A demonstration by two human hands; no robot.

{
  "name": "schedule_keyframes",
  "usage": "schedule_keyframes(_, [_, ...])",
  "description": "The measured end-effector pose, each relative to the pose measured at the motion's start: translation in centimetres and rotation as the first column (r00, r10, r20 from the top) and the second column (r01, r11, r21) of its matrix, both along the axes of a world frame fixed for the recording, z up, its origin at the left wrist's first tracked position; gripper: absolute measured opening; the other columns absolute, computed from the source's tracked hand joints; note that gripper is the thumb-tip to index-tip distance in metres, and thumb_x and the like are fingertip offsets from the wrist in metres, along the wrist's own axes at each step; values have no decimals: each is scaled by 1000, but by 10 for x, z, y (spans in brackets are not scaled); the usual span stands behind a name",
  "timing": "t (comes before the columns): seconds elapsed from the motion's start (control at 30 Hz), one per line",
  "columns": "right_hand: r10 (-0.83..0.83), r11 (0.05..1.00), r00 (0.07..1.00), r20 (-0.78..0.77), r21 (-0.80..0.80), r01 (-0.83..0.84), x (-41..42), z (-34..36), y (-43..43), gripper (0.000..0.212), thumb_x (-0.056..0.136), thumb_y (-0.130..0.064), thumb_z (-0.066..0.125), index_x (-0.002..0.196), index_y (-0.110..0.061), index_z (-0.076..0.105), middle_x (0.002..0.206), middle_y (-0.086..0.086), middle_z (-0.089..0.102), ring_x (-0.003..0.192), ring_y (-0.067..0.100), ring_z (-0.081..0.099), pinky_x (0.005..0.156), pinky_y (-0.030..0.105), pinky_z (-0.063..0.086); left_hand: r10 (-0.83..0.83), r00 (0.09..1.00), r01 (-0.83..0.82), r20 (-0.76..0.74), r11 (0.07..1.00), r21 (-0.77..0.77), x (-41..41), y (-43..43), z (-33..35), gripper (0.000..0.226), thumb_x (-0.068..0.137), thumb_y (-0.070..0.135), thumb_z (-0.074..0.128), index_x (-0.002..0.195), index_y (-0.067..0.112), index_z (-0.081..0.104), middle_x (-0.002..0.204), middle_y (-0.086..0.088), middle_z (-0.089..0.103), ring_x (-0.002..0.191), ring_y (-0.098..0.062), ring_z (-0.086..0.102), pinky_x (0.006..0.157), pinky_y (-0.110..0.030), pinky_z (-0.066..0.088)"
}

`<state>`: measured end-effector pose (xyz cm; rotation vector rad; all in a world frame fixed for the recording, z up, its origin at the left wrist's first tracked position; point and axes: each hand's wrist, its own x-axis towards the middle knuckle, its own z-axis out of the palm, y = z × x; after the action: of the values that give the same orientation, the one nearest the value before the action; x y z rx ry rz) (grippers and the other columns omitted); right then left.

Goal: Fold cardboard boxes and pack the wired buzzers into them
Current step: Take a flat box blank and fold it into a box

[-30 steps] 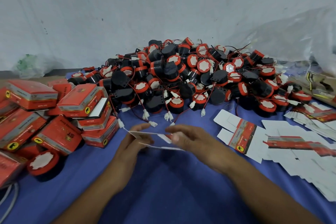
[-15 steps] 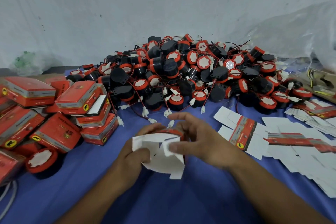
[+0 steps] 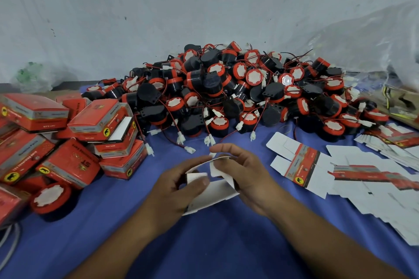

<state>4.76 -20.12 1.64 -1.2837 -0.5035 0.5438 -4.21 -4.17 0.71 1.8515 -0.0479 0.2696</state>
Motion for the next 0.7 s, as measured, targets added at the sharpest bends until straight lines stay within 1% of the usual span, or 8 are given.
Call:
schedule_keyframes(0.1, [101, 993, 972, 212, -75, -86, -4, -4, 0, 33, 78, -42, 76, 109, -33, 71, 86, -5, 62, 77, 12, 54, 67, 24, 42, 153, 988, -153, -9, 979, -132, 2, 2, 0, 27, 87, 27, 55, 107, 32, 73, 99, -6, 72, 91, -28, 66, 80, -42, 55])
schedule_keyframes(0.17, [219, 972, 906, 362, -161, -171, -8, -5, -1, 49, 88, -53, 67, 127, -25, 61, 99, -21, 64, 85, 0, 57, 75, 14, 42, 227, 973, -232, -49, 948, -220, 4, 6, -1, 22, 94, 17, 55, 102, 27, 74, 95, -9, 73, 91, -33, 67, 70, -33, 57])
schedule_keyframes(0.3, [408, 910, 846, 344, -235, -343, -10, -2, -6, 83, 79, -63, 71, 147, -26, 40, 145, -13, 50, 132, 10, 51, 99, 26, 44, 253, 960, -280, -122, 898, -341, 8, 11, -3, 24, 79, 25, 57, 96, 24, 74, 99, -8, 74, 95, -35, 69, 71, -39, 53])
schedule_keyframes(0.37, [363, 929, 860, 359, -216, -301, -10, -1, -6, 71, 83, -46, 77, 143, -28, 45, 139, -16, 55, 129, 9, 54, 97, 23, 47, 240, 965, -260, -102, 919, -297, 7, 12, -4, 27, 80, 30, 54, 98, 25, 74, 101, -6, 74, 97, -32, 69, 80, -46, 55])
schedule_keyframes(0.43, [262, 960, 894, 363, -194, -203, -9, -1, -3, 57, 85, -33, 77, 136, -26, 52, 121, -19, 64, 110, 3, 62, 87, 19, 49, 208, 975, -221, -77, 947, -233, 5, 11, -6, 22, 92, 26, 53, 100, 28, 74, 103, -5, 74, 97, -30, 68, 86, -50, 56])
schedule_keyframes(0.5, [222, 971, 927, 302, -152, -183, -9, -2, -1, 50, 87, -23, 74, 133, -19, 53, 107, -21, 67, 97, -1, 63, 80, 16, 50, 180, 983, -185, -42, 963, -198, 4, 9, -9, 29, 99, 17, 50, 101, 33, 74, 103, -2, 74, 95, -27, 69, 80, -40, 59])
schedule_keyframes(0.57, [197, 980, 951, 239, -84, -182, -8, 0, -2, 44, 87, -15, 71, 129, -18, 57, 106, -18, 69, 99, 1, 65, 81, 17, 51, 122, 992, -122, -18, 948, -294, 3, 4, -7, 24, 95, 34, 52, 104, 34, 75, 103, -2, 75, 93, -21, 70, 73, -27, 57])
schedule_keyframes(0.7, [170, 985, 962, 214, -7, -173, -7, 4, -2, 34, 90, -11, 66, 122, -21, 63, 96, -15, 71, 94, 3, 66, 79, 18, 52, 2, 1000, 6, 16, 871, -491, 4, 0, -3, 66, 69, 83, 57, 113, 37, 72, 111, -5, 73, 100, -19, 69, 81, -28, 57])
